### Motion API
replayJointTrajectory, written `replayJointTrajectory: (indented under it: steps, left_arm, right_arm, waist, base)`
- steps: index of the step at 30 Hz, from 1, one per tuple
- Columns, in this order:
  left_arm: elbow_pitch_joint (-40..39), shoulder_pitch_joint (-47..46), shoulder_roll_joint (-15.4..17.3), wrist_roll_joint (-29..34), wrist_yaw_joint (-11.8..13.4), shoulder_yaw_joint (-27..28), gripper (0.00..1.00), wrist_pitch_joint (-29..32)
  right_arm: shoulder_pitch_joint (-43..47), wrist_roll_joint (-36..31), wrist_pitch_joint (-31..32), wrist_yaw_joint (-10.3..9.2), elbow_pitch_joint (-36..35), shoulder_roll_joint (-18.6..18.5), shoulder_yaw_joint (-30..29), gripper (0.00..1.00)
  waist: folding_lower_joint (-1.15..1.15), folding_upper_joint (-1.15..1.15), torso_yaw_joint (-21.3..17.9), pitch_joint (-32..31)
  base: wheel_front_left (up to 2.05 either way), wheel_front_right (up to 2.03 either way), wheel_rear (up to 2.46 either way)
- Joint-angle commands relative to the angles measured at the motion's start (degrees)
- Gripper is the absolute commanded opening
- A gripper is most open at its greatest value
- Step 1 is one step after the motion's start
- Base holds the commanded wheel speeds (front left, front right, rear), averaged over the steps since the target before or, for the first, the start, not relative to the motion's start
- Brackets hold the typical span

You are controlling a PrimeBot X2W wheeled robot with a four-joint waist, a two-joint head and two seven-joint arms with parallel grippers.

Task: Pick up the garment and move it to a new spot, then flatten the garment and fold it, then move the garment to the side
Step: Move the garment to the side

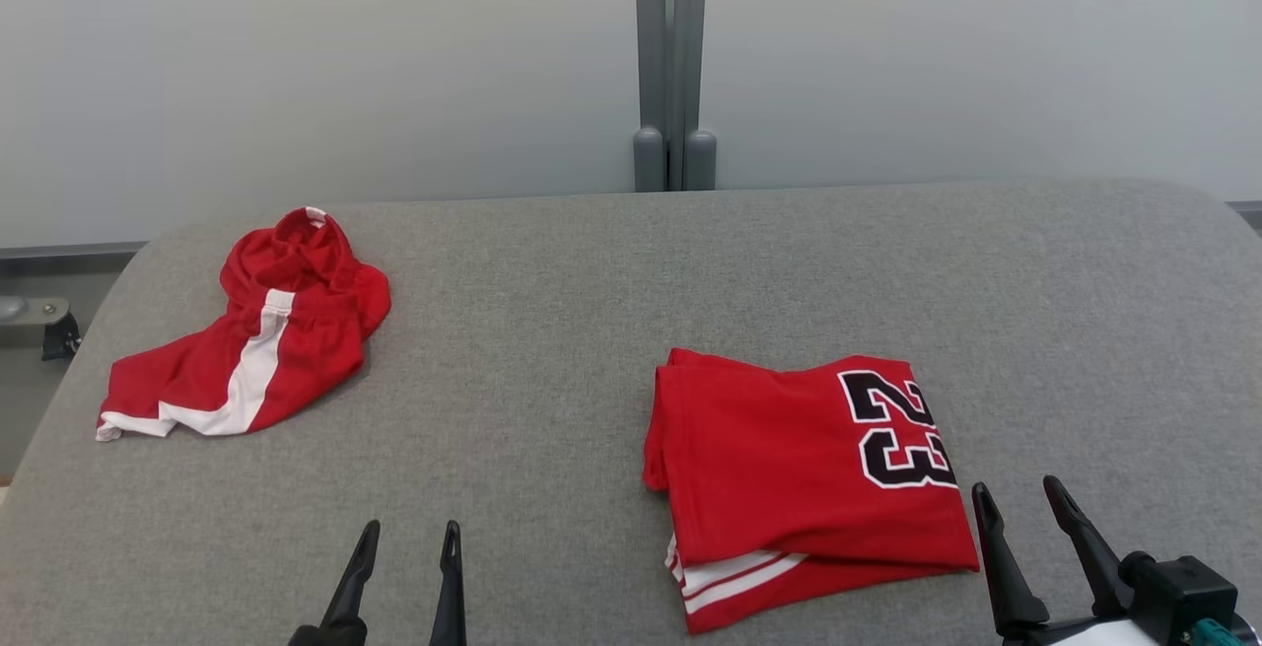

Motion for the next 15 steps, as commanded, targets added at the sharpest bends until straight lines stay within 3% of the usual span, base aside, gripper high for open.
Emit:
replayJointTrajectory:
  steps: [1, 15]
  left_arm:
    - [0.1, -0.1, 0.0, -0.4, 0.3, -0.1, 1.0, 0.0]
    - [-0.2, -0.8, 0.0, -0.4, 0.5, -1.2, 1.0, 0.0]
  right_arm:
    - [0.1, -0.1, -0.2, 0.02, 0.1, 0.1, -0.1, 1.0]
    - [-1.8, 1.4, -0.2, 0.02, 3.6, -1.4, 1.6, 1.0]
  waist:
    - [0.0, 0.0, 0.2, 0.1]
    - [0.0, 0.0, 1.6, 3.4]
  base:
    - [0.0, 0.0, 0.0]
    - [0.0, 0.0, 0.0]
